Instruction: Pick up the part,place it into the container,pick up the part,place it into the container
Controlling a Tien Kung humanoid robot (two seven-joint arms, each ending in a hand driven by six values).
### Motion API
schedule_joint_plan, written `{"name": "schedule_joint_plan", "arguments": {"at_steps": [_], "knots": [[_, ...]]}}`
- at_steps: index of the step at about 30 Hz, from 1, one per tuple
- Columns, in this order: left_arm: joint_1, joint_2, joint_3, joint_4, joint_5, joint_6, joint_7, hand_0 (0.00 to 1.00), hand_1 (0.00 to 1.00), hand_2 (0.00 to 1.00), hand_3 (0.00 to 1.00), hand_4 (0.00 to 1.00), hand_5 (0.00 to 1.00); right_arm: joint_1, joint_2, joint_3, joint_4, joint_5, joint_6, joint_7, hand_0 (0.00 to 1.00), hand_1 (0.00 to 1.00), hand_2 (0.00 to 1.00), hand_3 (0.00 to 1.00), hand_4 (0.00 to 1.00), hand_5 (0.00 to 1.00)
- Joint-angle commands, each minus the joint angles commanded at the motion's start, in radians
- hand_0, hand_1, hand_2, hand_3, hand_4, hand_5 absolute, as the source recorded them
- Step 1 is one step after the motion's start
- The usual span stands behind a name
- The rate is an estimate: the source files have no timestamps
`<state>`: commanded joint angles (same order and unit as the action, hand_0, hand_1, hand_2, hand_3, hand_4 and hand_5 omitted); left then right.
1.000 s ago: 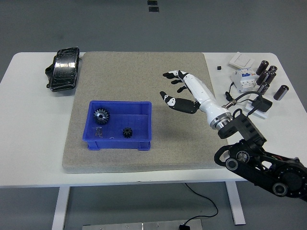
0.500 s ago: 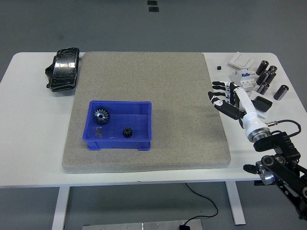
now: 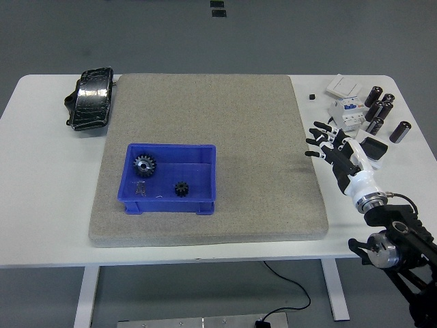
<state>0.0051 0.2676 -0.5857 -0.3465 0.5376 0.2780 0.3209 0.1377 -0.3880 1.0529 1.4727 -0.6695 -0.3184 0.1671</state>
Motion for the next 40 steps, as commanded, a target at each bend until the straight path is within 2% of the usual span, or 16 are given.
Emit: {"name": "schedule_joint_plan", "arguments": {"at_steps": [11,40], "knots": [[0.0,-0.002,0.004,0.002,-0.006,-0.001,-0.003,0.678,0.663,0.599,0.566,0.525,0.442,-0.009,0.004,0.044,0.013,0.043,0.021,0.002,0.543,0.671,0.724,0.702,0.704,0.353],[0.0,-0.003,0.0,0.0,0.0,-0.001,-0.001,0.678,0.663,0.598,0.567,0.528,0.431,-0.022,0.005,0.097,0.036,0.029,0.019,-0.003,0.548,0.658,0.722,0.698,0.737,0.421]]}}
